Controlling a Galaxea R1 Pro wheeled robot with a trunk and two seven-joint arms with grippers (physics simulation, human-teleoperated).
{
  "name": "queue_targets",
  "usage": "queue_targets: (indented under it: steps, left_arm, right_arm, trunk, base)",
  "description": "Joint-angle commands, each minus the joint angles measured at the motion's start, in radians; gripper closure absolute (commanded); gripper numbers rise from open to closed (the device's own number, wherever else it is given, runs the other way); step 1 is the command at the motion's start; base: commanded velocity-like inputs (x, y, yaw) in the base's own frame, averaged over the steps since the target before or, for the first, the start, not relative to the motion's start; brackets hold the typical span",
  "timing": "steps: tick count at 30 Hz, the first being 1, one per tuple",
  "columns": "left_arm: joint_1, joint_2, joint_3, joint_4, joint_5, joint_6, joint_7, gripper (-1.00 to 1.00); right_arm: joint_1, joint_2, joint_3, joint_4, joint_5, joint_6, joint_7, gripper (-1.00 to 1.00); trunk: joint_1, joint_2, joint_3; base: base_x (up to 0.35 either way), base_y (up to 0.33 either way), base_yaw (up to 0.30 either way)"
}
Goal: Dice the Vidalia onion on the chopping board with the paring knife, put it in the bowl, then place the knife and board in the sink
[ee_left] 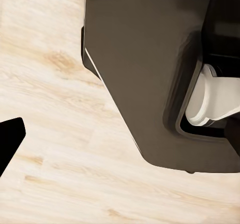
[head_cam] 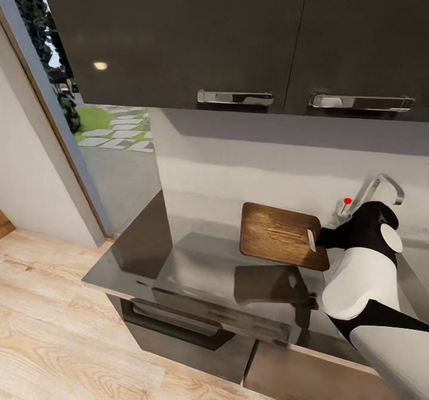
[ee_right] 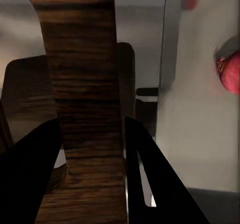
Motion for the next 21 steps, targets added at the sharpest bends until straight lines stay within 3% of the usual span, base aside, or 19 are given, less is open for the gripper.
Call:
queue_targets:
  steps: [1,5,9,21]
  left_arm:
    - [0.000,0.000,0.007,-0.002,0.001,-0.001,-0.001,-1.00]
    - [0.000,0.000,0.007,-0.002,0.001,-0.001,-0.001,-1.00]
    - [0.000,0.000,0.007,-0.002,0.001,-0.001,-0.001,-1.00]
    - [0.000,0.000,0.007,-0.002,0.001,-0.001,-0.001,-1.00]
  right_arm:
    - [-0.002,0.001,-0.006,-0.001,0.009,0.004,0.010,1.00]
    - [-0.002,0.001,-0.018,-0.001,0.013,0.004,0.007,1.00]
    - [-0.002,0.001,-0.030,-0.001,0.043,0.004,-0.019,1.00]
    - [-0.002,0.001,-0.048,-0.001,0.053,0.004,-0.068,1.00]
  trunk:
    - [0.001,-0.002,-0.002]
    - [0.001,-0.002,-0.002]
    - [0.001,-0.002,-0.002]
    - [0.001,-0.002,-0.002]
  base:
    - [0.000,0.000,-0.024]
    - [0.000,0.000,-0.012]
    - [0.000,0.000,-0.002]
    - [0.000,0.000,0.000]
